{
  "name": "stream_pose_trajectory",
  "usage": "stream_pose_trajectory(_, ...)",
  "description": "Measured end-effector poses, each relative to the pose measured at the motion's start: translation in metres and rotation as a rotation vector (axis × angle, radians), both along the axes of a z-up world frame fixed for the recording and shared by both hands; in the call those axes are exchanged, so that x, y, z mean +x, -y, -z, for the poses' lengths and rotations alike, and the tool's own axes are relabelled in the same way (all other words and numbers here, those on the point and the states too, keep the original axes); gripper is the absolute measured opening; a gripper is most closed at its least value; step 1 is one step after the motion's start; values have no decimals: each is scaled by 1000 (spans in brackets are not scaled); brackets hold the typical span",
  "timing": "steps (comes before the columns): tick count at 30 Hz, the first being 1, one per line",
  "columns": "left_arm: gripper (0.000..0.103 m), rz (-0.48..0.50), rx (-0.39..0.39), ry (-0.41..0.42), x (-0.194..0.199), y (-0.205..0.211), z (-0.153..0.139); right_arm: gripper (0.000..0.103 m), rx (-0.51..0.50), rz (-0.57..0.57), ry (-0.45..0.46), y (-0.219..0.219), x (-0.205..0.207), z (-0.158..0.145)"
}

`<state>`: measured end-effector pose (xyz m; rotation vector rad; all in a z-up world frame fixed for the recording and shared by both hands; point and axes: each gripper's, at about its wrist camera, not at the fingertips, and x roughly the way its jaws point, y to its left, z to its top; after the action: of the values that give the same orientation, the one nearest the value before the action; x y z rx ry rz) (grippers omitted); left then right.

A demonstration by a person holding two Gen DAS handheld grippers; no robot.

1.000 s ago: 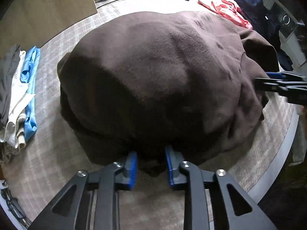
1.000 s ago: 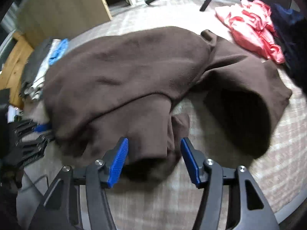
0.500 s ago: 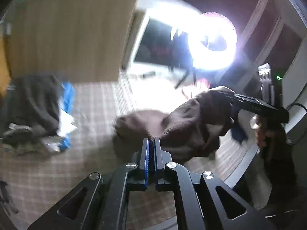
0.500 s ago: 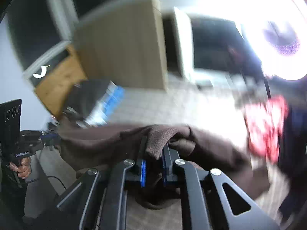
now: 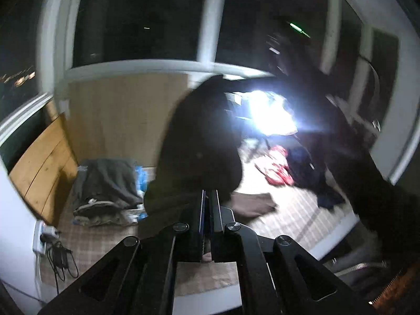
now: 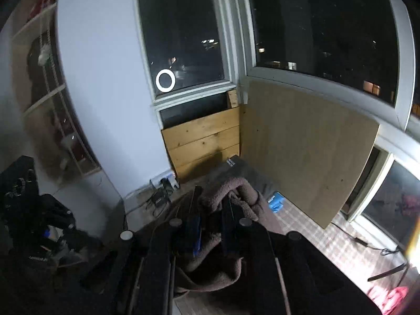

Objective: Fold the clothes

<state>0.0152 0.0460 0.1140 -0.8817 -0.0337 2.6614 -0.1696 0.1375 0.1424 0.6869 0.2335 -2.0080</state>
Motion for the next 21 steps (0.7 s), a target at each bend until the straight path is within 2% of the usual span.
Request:
stream_pose_trajectory(3,2,155,-2,78,-18,-58,18,11,45,38,24,-36,-8,15)
stream_pose_trajectory(6,3,335,87,210,-45,-117,57,12,119,150,59,-89,-34,49)
stream_pose_trajectory(7,5,403,101,283,-58,-140,76,24,156,193,65,-105,-44,63)
stream_pose_trajectory(8,8,469,114,357,-71,-163,94,31,217,247,76,-121,-54,84)
stream_pose_trajectory(9,8,500,87,393,-79,-173,107,40,296,347,106,-143,-67,113)
stream_pose_trajectory(11,8,555,27,458,-94,-192,132,40,326,483,190,-182,-76,148)
stream_pose_trajectory(13,8,579,-12,472,-111,-181,140,41,249,589,297,-235,-62,185)
stream_pose_trajectory(14,16,579,-49,460,-124,-176,138,44,231,648,324,-254,-50,202)
stream_pose_trajectory(15,20,565,-99,438,-142,-172,139,53,213,709,354,-273,-37,219)
stream_pose_trajectory(17,38,541,-174,420,-187,-161,144,57,181,815,449,-299,-5,266)
stream_pose_trajectory(19,40,527,-251,419,-249,-159,163,57,115,888,570,-313,22,312)
stream_pose_trajectory(21,40,528,-335,420,-283,-166,191,57,49,956,686,-313,40,357)
